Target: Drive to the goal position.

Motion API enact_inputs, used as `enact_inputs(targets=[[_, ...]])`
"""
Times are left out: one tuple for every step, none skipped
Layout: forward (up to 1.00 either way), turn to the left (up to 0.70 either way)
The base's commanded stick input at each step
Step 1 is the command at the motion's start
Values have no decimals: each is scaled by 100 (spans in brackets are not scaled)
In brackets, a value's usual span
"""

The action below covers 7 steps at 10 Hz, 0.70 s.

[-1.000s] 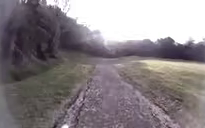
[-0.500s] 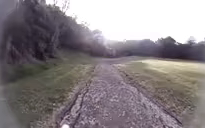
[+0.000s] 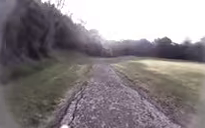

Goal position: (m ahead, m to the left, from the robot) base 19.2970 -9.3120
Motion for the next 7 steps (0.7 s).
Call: enact_inputs(targets=[[50,0],[50,0],[50,0],[50,0],[50,0],[50,0],[50,0]])
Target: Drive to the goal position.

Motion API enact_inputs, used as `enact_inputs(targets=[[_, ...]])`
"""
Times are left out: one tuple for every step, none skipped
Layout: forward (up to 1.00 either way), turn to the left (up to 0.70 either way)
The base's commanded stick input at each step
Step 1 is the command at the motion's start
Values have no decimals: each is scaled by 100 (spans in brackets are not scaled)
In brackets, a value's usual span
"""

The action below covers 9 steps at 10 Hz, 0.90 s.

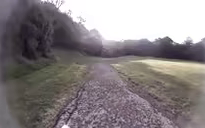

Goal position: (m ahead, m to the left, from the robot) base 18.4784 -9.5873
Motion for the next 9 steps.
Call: enact_inputs(targets=[[50,-21],[50,0],[50,0],[50,0],[50,0],[50,0],[50,0],[50,0],[50,0]])
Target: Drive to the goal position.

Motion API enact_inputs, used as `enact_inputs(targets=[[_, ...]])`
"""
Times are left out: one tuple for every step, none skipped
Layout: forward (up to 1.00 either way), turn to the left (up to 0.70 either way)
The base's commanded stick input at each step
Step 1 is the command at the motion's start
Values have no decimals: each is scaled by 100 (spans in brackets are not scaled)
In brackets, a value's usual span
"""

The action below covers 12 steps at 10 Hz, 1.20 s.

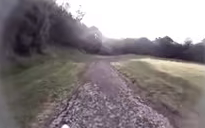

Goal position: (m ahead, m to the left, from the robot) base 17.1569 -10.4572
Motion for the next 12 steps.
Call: enact_inputs(targets=[[50,0],[50,0],[50,0],[50,0],[50,0],[50,0],[50,-12],[50,-43],[50,-50],[50,1],[50,3],[50,0]])
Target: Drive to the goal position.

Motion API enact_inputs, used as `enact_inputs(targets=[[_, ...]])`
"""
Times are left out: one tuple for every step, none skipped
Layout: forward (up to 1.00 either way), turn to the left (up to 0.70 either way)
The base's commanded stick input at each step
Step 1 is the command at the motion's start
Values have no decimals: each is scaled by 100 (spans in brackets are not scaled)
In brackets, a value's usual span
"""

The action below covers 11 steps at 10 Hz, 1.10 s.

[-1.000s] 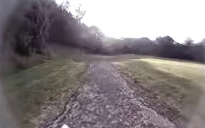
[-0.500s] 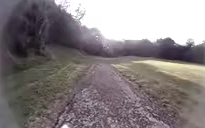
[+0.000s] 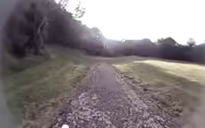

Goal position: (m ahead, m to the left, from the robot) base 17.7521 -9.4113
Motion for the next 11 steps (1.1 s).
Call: enact_inputs(targets=[[50,0],[50,0],[50,0],[50,0],[50,0],[50,0],[50,0],[50,0],[50,0],[50,0],[50,0]])
